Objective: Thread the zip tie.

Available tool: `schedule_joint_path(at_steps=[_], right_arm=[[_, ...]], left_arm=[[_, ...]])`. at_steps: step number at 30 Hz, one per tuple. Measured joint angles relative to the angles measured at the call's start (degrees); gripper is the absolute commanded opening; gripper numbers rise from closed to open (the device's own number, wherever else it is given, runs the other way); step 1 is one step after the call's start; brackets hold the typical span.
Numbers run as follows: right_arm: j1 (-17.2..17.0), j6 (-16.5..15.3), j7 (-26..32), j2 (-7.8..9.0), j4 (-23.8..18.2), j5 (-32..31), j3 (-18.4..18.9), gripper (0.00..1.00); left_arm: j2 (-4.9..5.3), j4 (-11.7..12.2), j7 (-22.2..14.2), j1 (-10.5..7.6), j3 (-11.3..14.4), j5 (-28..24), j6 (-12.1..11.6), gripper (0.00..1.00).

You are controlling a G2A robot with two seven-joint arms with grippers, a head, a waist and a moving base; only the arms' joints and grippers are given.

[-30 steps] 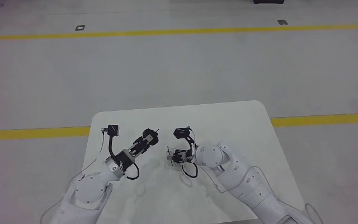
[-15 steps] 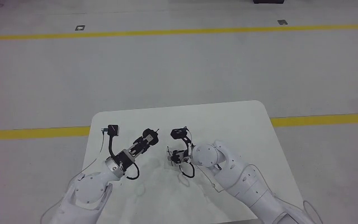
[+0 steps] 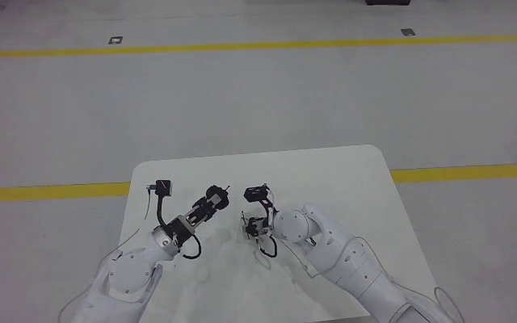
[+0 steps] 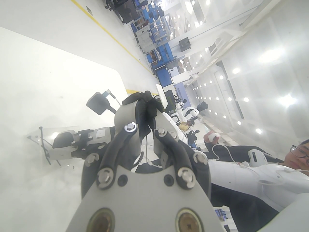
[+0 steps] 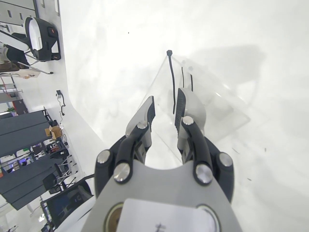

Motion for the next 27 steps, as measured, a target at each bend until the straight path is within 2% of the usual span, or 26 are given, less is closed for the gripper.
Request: schedule_joint_path(at_steps=[20, 27], right_arm=[[2.60, 1.22, -1.39, -1.85, 4.16, -0.82, -2.93, 0.16], [3.78, 1.68, -1.51, -2.72, 6.07, -0.85, -4.13, 0.12]], left_arm=[[0.00, 0.00, 0.00, 0.00, 0.00, 0.00, 0.00, 0.00], [0.00, 0.00, 0.00, 0.00, 0.00, 0.00, 0.00, 0.00]])
